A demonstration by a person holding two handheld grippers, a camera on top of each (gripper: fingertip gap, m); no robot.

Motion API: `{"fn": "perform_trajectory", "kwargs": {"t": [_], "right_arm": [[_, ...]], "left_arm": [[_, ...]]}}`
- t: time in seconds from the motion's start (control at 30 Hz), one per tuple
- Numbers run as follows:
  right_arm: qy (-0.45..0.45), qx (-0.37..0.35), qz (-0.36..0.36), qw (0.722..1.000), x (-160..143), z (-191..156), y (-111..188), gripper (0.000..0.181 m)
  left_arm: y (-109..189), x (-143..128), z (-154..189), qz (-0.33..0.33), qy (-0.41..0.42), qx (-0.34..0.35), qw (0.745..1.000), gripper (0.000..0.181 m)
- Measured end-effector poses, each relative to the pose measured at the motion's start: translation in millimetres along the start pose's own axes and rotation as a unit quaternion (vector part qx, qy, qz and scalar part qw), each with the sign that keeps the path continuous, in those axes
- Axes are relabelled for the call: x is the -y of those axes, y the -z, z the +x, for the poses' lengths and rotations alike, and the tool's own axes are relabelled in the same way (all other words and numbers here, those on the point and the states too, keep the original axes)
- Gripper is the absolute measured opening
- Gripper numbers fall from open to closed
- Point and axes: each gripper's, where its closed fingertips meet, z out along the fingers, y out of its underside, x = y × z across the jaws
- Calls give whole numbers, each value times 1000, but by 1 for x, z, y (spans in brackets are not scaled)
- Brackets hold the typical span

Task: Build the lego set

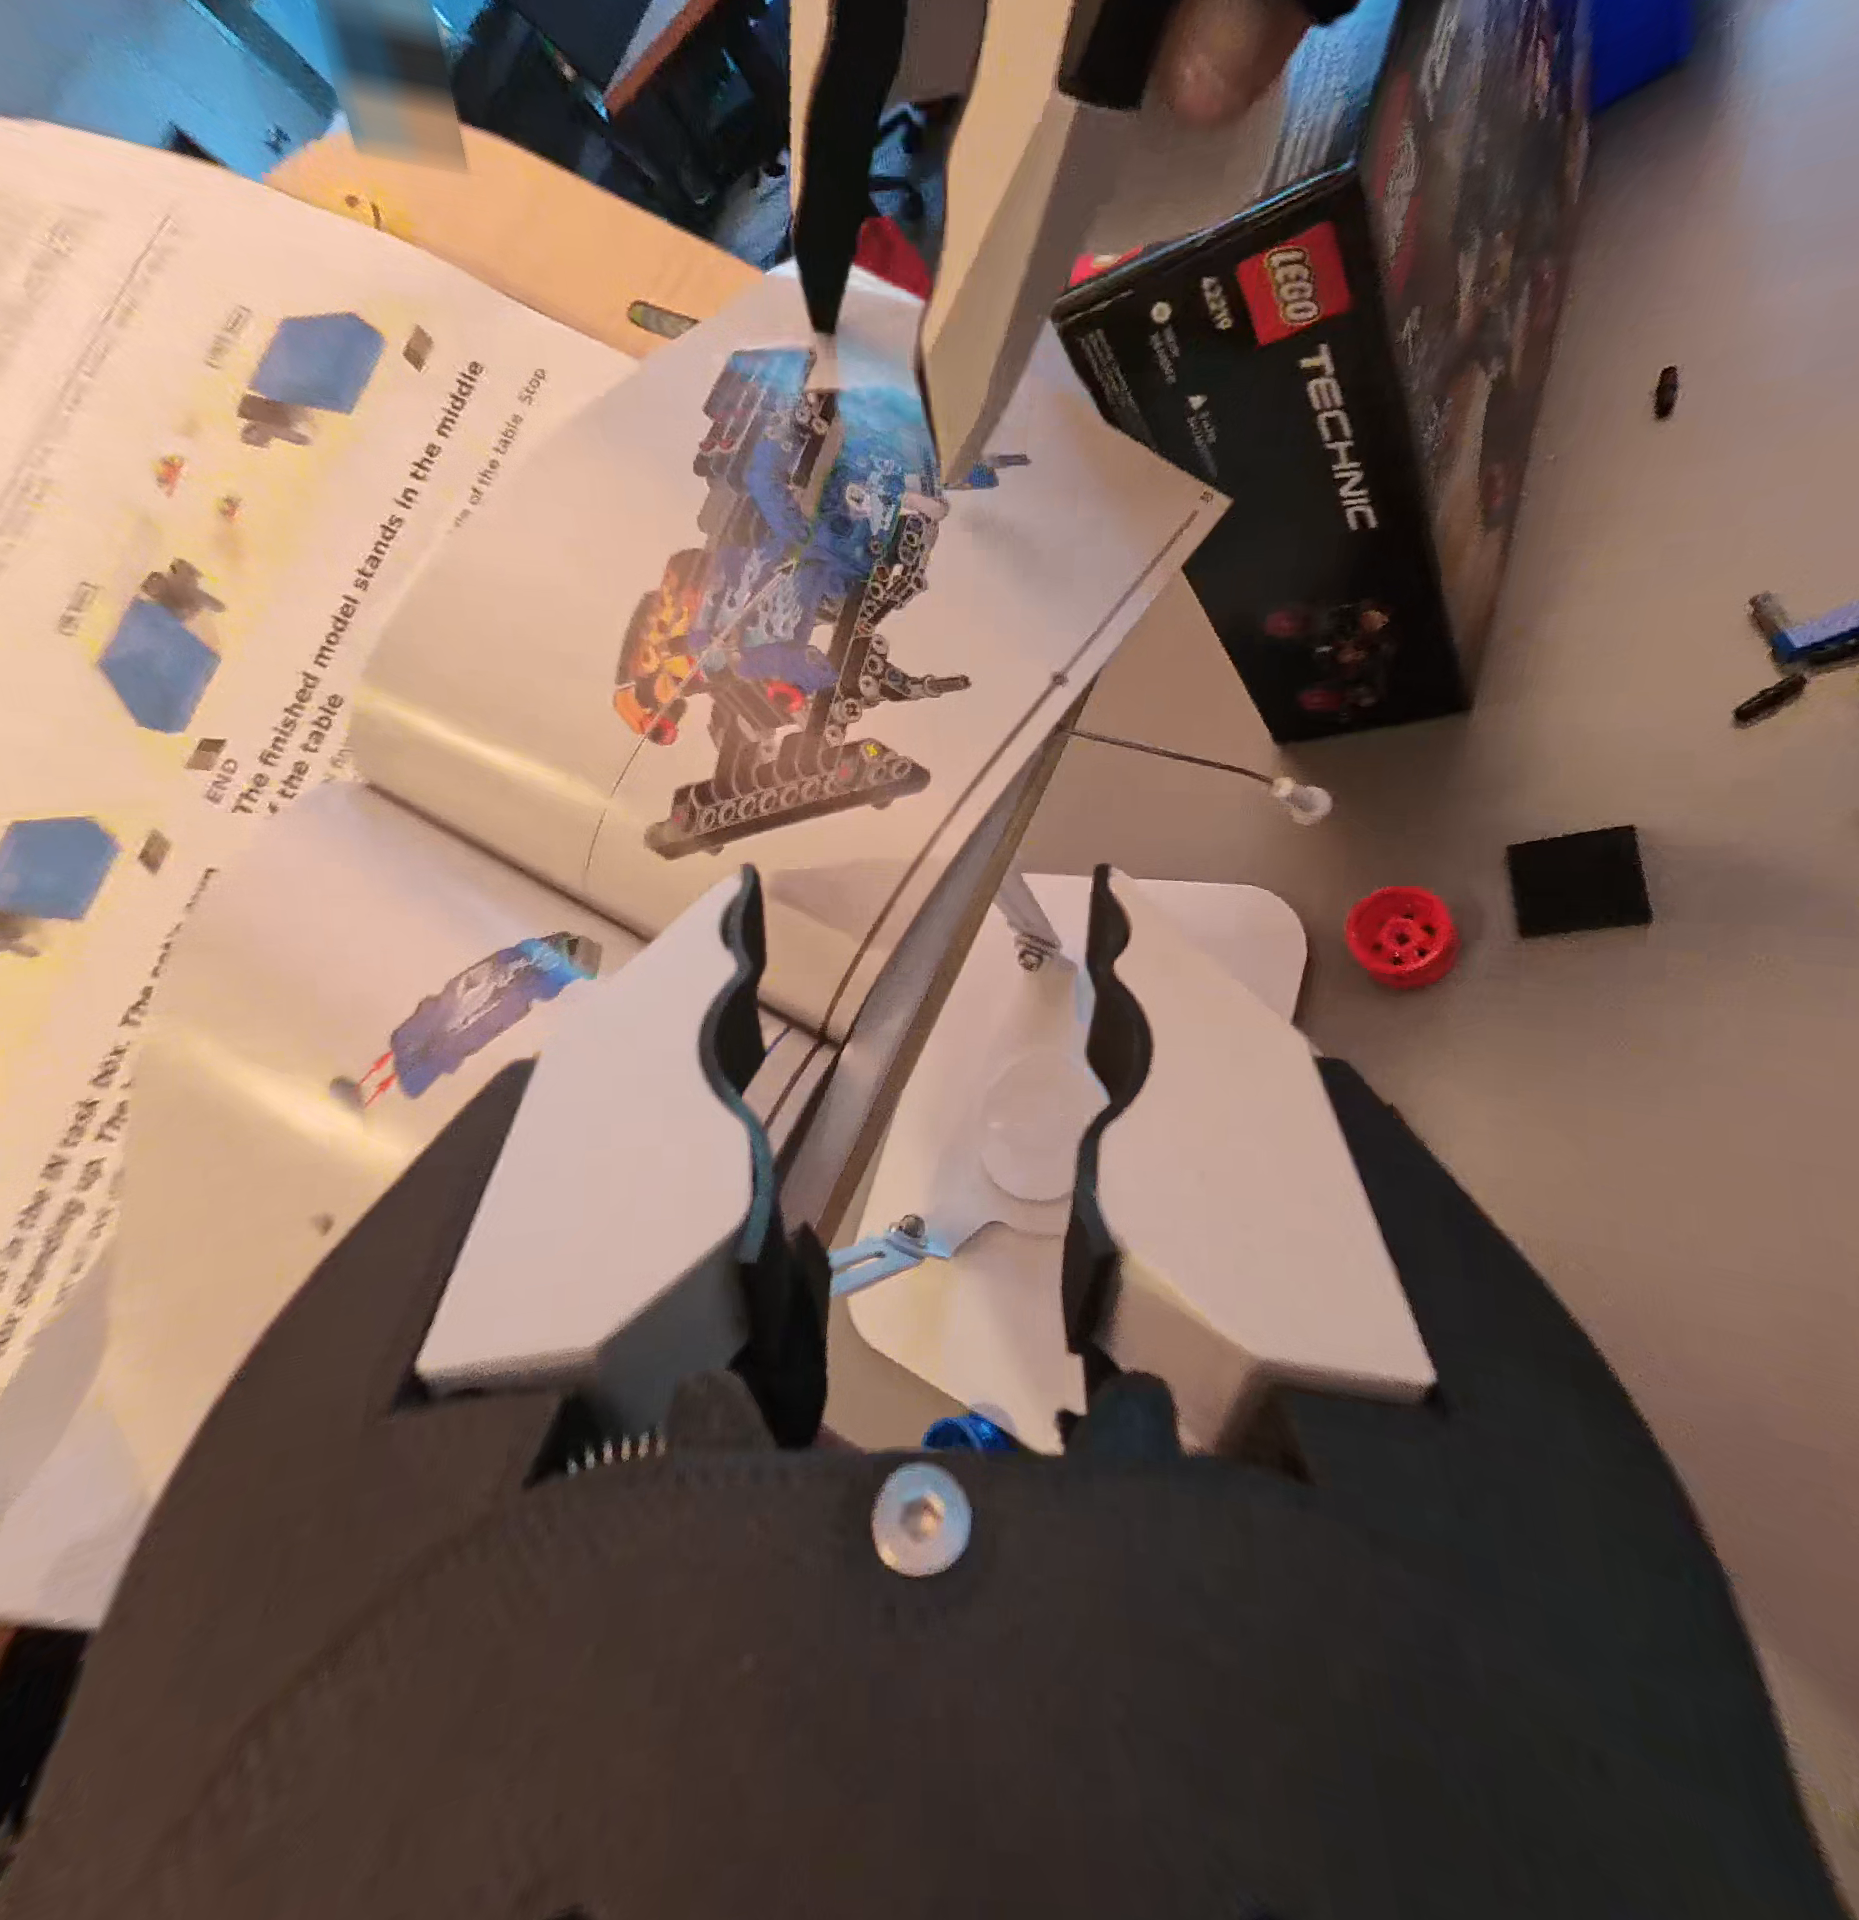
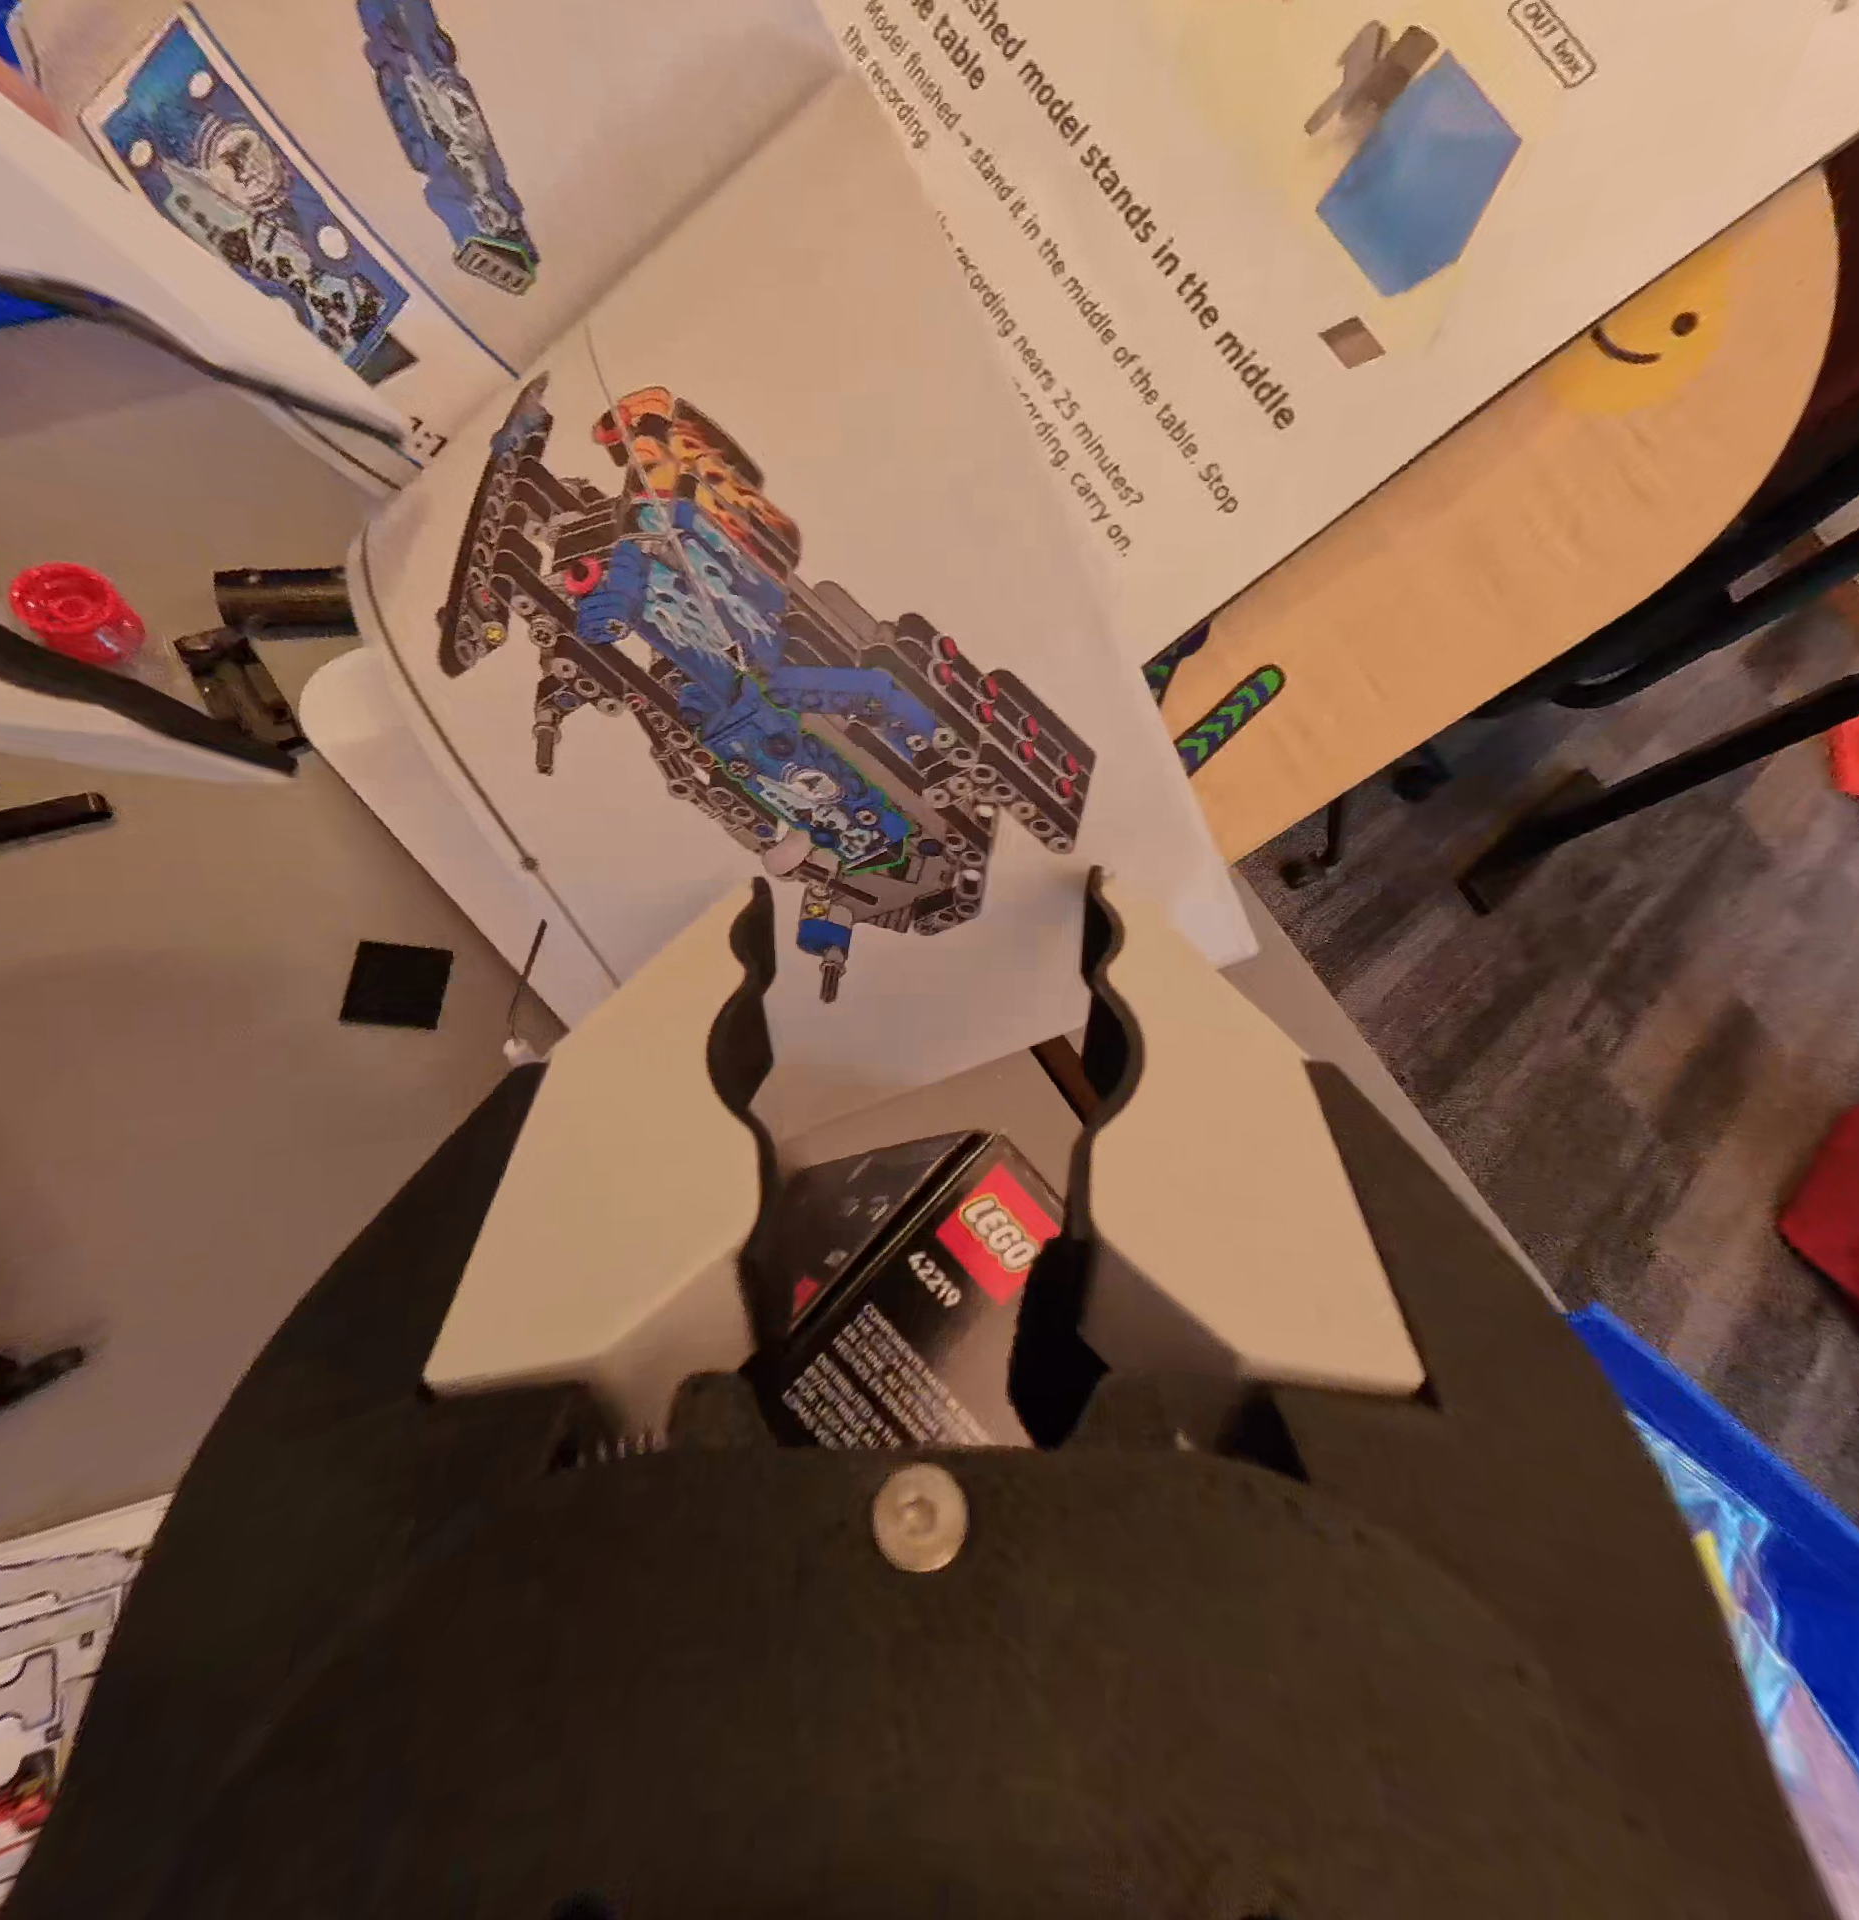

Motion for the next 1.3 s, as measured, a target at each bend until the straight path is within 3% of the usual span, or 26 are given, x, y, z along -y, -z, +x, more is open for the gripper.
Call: {"fn": "perform_trajectory", "kwargs": {"t": [0.2, 0.3, 0.4, 0.47, 0.57, 0.93, 1.13, 1.3], "right_arm": [[-1, 6, 5, 1000, 0, 5, -7, 48], [5, 21, -2, 1000, -2, -1, -10, 29], [15, 12, -4, 1000, -2, -2, -12, 24], [15, -7, 3, 1000, 2, 2, -9, 27], [1, -38, 4, 999, 2, 11, -6, 48], [1, -68, 9, 998, 1, 21, -6, 52], [19, -84, -4, 996, -1, 20, -7, 37], [39, -85, -10, 996, 0, 16, -12, 14]], "left_arm": [[-10, -2, 3, 21, 7, 1, 1000, 62], [-11, -5, 7, 8, -11, 0, 1000, 61], [-11, -5, 7, 14, -7, -1, 1000, 60], [-10, -7, 7, 12, 1, -6, 1000, 58], [-11, -9, 7, 10, -3, -3, 1000, 58], [-16, -10, 9, 8, -5, -2, 1000, 59], [-16, -10, 10, 8, -10, -1, 1000, 60], [-16, -10, 10, 10, -13, 1, 1000, 60]]}}
